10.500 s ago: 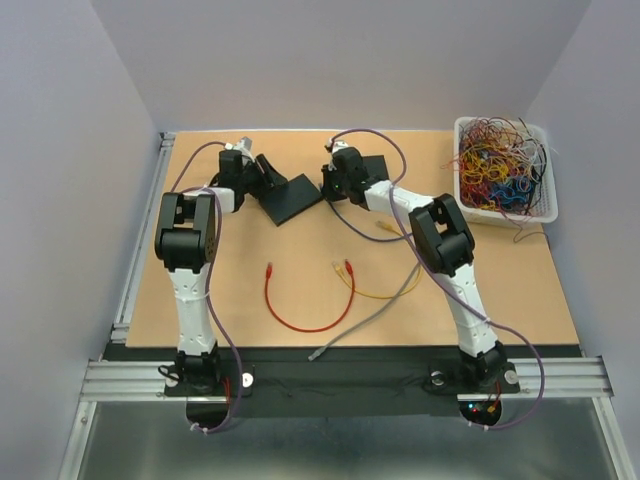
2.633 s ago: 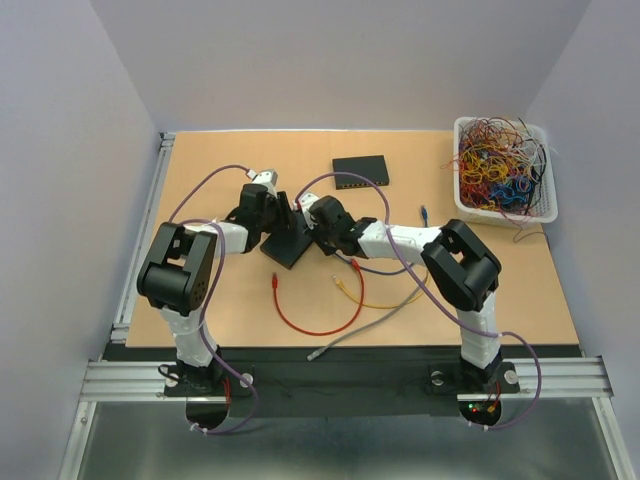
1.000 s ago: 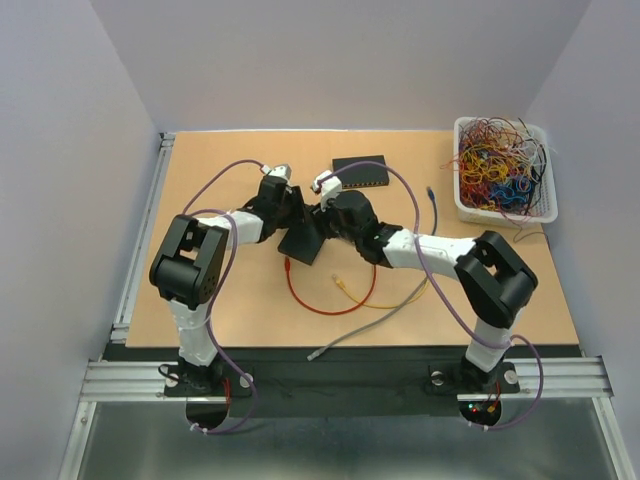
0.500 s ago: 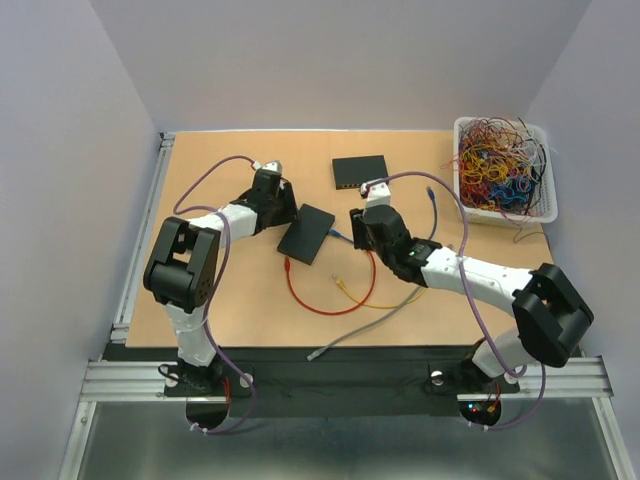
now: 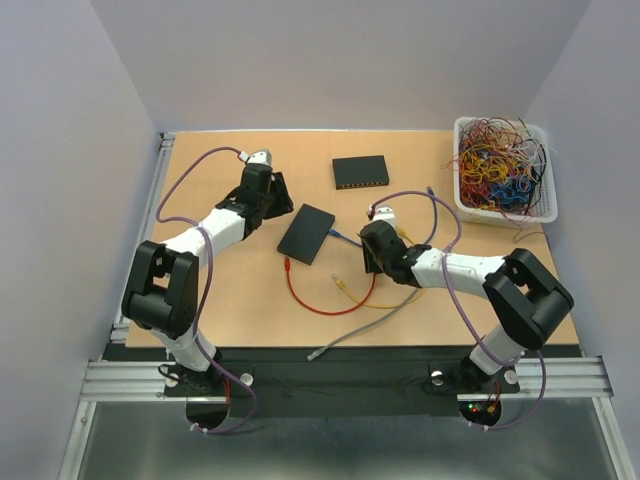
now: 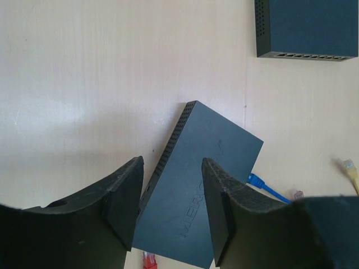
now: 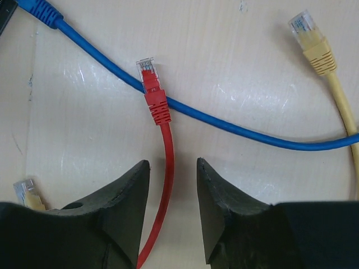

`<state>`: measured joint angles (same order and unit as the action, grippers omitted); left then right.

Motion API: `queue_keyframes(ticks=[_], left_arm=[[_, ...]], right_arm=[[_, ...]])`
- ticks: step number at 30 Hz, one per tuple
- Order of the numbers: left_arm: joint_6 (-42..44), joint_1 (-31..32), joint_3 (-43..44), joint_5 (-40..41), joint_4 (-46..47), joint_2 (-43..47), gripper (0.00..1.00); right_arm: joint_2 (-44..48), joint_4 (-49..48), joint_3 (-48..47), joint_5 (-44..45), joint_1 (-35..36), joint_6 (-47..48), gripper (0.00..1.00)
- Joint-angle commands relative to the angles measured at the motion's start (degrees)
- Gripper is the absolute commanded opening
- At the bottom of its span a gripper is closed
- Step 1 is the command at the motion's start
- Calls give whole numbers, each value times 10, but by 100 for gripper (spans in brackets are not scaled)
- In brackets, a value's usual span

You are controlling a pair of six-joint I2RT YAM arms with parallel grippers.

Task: Insert the plug into the switch port

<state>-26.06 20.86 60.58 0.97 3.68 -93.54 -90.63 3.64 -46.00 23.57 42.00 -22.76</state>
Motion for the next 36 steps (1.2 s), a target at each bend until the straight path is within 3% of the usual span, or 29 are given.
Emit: queue_keyframes(ticks=[1,5,14,20,23,29,36], left_arm=[[-3,6,-11,16,-13,33,57],[-2,9,-12,18,-17,41,56],[0,11,-11,27,-27,71,56],[5,12,-11,56,-35,99,56],[4,12,-26,53,-12,144,56],[1,13,-107,-79,110,257,55],[-20,13,-201,-230,270,411,59]], right_arm=[[-9,-5,-2,-11,-2,-20,44],[-31,-6,-4,-10,-3,-20,40],[-47,-16,-1,-13,-5,-21,0],[19,-59,7,-44,-5,10,0],[77,-100,9,-109,-5,27,0],[149,-185,16,-307,-5,40,0],[161,-243,-8,-488,-5,-3,0]])
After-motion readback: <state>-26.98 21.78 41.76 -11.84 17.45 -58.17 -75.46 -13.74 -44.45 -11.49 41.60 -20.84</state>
